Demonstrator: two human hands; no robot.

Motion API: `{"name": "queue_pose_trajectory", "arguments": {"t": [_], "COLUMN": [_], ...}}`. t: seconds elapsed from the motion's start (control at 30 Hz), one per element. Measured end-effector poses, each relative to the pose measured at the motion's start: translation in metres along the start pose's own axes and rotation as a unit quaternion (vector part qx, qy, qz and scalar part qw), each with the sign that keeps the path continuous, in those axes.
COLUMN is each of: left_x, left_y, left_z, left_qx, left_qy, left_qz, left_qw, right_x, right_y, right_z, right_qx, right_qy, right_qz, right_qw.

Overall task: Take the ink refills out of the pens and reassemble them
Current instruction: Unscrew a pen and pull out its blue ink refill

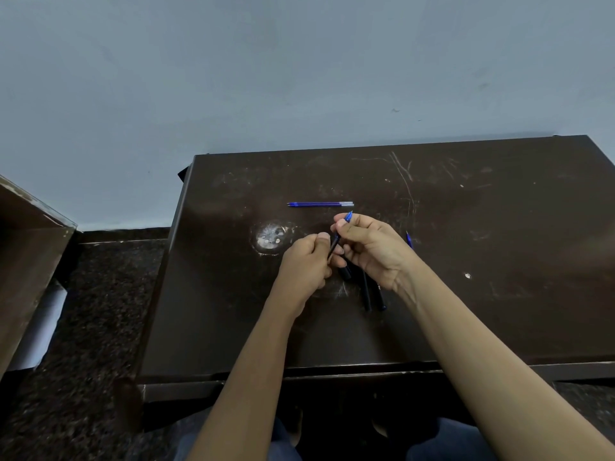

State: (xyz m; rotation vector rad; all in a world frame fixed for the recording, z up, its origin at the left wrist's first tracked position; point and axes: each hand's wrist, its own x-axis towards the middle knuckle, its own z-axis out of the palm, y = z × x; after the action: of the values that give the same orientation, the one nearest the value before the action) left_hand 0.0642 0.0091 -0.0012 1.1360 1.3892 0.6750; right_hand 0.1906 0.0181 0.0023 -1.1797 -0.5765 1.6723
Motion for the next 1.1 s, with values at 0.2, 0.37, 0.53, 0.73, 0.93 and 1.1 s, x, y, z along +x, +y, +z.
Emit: {"name": "queue_pose_trajectory", "arguments": {"t": [0.2, 0.37, 0.53, 0.73, 0.93, 1.1], "left_x": [0.0016, 0.0014, 0.0014, 0.0024, 0.0024, 0.0001], "left_y": [-0.0039, -0.0025, -0.0037, -0.0048, -0.0041, -0.0037], "left_z": [-0.0005, -0.0009, -0.0002, -0.0002, -0.0012, -0.0032], "left_qx": [0.022, 0.015, 0.028, 0.044, 0.039, 0.033], "left_qy": [0.010, 0.012, 0.004, -0.003, -0.001, -0.016], "left_qz": [0.021, 0.008, 0.013, 0.021, 0.007, 0.029], "left_qw": [0.999, 1.000, 0.999, 0.999, 0.999, 0.999], "right_x": [0.0009, -0.0004, 0.0014, -0.0008, 0.0016, 0.0014], "right_y": [-0.0004, -0.0015, 0.0029, -0.0017, 0.0030, -0.0011], "right_z": [-0.0017, 0.0015, -0.0010, -0.0024, -0.0014, -0.0039], "right_qx": [-0.011, 0.014, -0.047, -0.024, -0.040, 0.014], "right_qy": [0.011, -0.017, 0.031, 0.024, 0.012, 0.032], "right_qz": [0.004, 0.003, 0.006, 0.015, 0.025, 0.015], "right_qw": [1.000, 1.000, 0.998, 0.999, 0.999, 0.999]}}
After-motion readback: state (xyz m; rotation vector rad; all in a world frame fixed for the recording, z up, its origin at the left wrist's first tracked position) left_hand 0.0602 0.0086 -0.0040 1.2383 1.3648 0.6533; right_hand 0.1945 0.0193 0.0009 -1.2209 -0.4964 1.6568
